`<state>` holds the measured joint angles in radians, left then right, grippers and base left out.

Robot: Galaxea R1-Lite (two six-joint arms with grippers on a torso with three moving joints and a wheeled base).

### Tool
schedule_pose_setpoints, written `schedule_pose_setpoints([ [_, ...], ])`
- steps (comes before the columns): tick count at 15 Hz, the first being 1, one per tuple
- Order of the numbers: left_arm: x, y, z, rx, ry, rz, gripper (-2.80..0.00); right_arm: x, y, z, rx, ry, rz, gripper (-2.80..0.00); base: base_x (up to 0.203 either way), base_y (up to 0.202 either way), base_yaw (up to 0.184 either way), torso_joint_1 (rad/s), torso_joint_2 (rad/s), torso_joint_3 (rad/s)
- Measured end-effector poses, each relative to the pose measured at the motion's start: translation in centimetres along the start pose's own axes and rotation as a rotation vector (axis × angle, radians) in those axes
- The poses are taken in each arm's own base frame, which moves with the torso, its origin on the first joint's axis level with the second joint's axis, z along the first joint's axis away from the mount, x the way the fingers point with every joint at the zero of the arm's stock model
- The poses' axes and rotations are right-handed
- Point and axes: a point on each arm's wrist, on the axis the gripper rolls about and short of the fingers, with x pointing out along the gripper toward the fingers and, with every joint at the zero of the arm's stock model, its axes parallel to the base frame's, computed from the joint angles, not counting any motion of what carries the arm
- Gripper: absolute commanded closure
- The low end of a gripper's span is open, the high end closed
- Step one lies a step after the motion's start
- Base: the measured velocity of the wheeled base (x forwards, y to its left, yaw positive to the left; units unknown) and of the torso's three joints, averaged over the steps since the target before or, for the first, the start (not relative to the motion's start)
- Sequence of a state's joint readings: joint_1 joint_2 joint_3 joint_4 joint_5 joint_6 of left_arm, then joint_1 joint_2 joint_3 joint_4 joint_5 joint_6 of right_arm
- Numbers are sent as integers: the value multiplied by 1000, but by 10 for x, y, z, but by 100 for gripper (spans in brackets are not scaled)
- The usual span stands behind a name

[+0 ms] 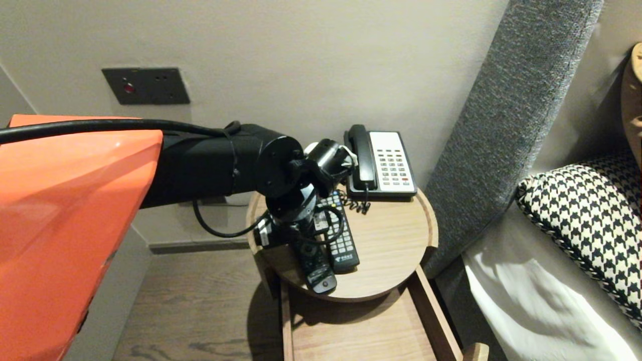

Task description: Put the remote controls on the table in the drawer one by one

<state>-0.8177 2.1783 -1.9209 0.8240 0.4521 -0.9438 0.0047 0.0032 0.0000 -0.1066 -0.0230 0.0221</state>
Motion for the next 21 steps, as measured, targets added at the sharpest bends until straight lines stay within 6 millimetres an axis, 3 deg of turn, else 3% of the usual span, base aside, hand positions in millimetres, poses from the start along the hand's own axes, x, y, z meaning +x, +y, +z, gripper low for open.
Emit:
schedule_pose_setpoints([
  [9, 6, -8, -10, 23, 0, 6, -280, 0, 0, 0, 0, 0, -1, 0, 0, 0, 0, 0, 0, 0],
  [10, 7, -8, -11, 24, 1, 8, -45, 0, 0, 0, 0, 0, -1, 0, 0, 0, 0, 0, 0, 0],
  [11, 8, -8, -11, 25, 3, 10, 0, 0, 0, 0, 0, 0, -1, 0, 0, 0, 0, 0, 0, 0],
  [21, 9, -8, -12, 23, -7, 19, 0, 0, 0, 0, 0, 0, 0, 0, 0, 0, 0, 0, 0, 0],
])
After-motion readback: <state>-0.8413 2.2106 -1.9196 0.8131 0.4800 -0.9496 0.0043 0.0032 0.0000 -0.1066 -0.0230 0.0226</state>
